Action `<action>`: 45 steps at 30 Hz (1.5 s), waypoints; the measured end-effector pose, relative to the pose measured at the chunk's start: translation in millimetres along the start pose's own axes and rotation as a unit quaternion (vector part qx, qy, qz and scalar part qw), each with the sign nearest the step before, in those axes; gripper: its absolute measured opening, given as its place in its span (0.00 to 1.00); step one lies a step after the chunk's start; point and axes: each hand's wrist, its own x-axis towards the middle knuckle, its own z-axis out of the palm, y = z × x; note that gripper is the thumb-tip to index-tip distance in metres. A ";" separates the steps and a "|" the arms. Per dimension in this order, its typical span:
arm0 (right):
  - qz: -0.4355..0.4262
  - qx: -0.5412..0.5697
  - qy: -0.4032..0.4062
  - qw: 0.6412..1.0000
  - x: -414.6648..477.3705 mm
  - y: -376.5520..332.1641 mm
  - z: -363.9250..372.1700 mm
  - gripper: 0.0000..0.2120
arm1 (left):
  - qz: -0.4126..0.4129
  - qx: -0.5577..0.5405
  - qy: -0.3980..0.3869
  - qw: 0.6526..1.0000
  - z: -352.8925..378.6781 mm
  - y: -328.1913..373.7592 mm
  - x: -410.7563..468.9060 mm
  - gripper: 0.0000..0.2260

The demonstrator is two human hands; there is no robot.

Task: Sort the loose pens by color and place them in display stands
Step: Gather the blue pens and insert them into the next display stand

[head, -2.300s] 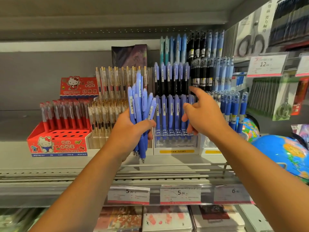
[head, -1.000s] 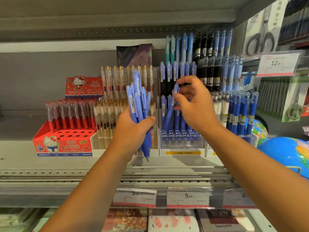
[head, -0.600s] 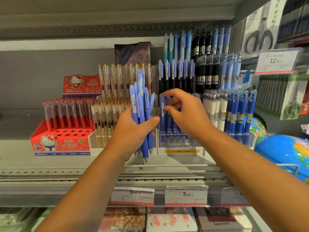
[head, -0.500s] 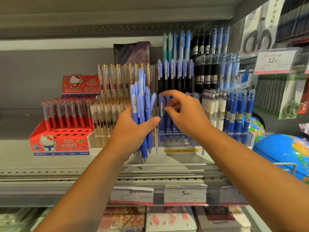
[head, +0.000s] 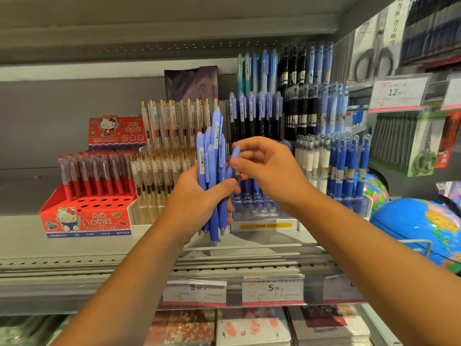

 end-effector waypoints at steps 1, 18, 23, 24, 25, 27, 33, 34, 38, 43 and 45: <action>0.005 0.022 0.007 1.000 0.1 -0.1 -0.6 0.09 | -0.003 -0.014 0.005 1.000 0.1 0.2 0.0 0.08; -0.112 -0.117 0.255 0.953 6.1 3.9 -24.6 0.11 | -0.023 -0.005 0.068 0.997 -4.0 -7.7 7.0 0.08; -0.115 -0.220 0.230 0.941 8.2 7.5 -21.5 0.11 | -0.017 -0.016 0.051 0.998 -3.5 -7.9 6.3 0.11; -0.112 -0.229 0.221 0.941 8.5 8.2 -20.8 0.11 | -0.018 -0.016 0.051 0.998 -3.3 -7.9 6.1 0.11; -0.108 -0.235 0.209 0.943 8.7 8.8 -20.0 0.11 | -0.019 -0.015 0.052 0.998 -3.2 -7.7 5.7 0.10; -0.096 -0.254 0.179 0.946 8.9 10.9 -18.4 0.12 | -0.023 -0.009 0.051 0.998 -2.6 -7.1 5.1 0.09; -0.048 -0.283 0.115 0.951 9.2 16.6 -13.5 0.15 | -0.024 -0.005 0.043 0.999 -0.3 -4.1 4.0 0.08; -0.047 -0.289 0.111 0.950 9.6 17.3 -13.9 0.15 | -0.024 -0.004 0.042 0.999 -0.3 -4.0 3.6 0.08; -0.031 -0.324 0.065 0.943 11.4 18.3 -13.0 0.16 | -0.022 0.003 0.040 0.999 -1.1 -4.4 2.7 0.08; -0.042 -0.345 0.062 0.935 8.9 18.3 -13.3 0.16 | -0.025 -0.001 0.037 0.999 -0.9 -4.8 4.1 0.09; -0.046 -0.355 0.063 0.932 7.2 18.1 -13.8 0.17 | -0.022 0.000 0.034 0.999 -0.9 -5.0 3.6 0.09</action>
